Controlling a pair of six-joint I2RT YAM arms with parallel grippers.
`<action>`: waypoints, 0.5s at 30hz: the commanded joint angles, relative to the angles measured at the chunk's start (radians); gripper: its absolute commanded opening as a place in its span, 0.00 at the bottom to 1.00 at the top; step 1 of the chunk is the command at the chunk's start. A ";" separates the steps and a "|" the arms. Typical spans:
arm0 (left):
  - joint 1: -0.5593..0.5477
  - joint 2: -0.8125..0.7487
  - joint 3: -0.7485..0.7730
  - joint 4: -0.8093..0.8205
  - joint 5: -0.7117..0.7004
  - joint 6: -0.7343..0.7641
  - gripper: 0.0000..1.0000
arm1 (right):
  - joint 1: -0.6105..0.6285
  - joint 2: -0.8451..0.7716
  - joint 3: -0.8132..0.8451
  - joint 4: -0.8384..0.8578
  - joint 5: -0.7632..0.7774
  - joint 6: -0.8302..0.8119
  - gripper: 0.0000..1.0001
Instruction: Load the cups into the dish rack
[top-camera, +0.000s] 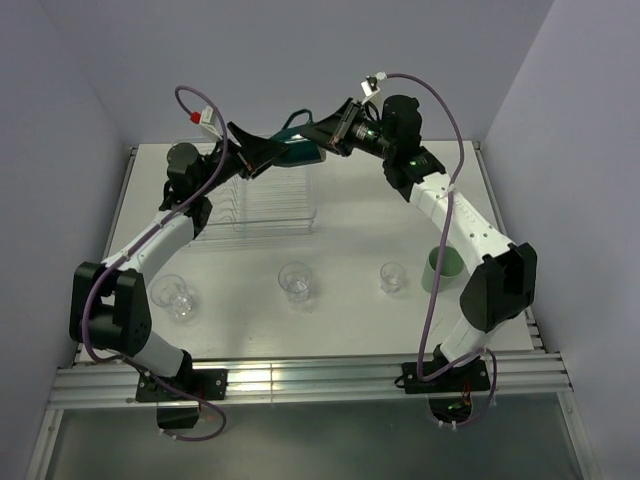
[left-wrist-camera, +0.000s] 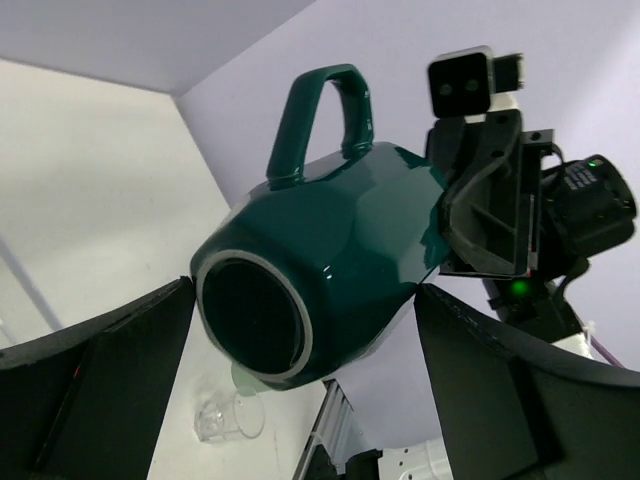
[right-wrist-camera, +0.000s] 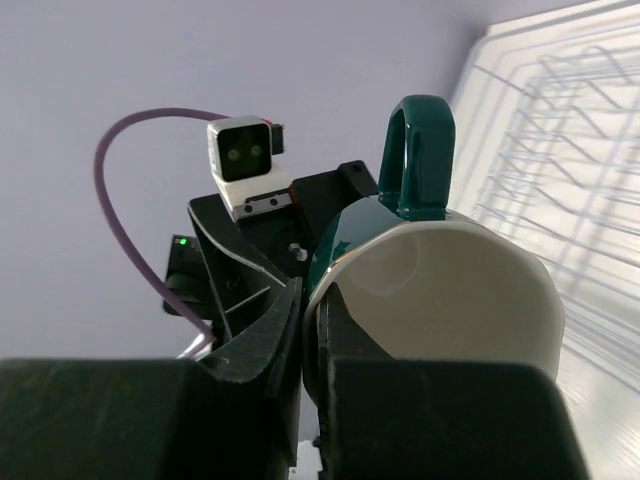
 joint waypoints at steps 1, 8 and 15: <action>-0.003 -0.004 0.013 0.143 0.052 -0.012 0.99 | 0.005 -0.009 0.001 0.269 -0.109 0.115 0.00; -0.005 0.020 -0.010 0.307 0.113 -0.120 0.99 | 0.005 0.014 -0.047 0.491 -0.171 0.280 0.00; -0.005 0.002 -0.024 0.375 0.138 -0.178 0.99 | 0.005 0.033 -0.074 0.570 -0.188 0.331 0.00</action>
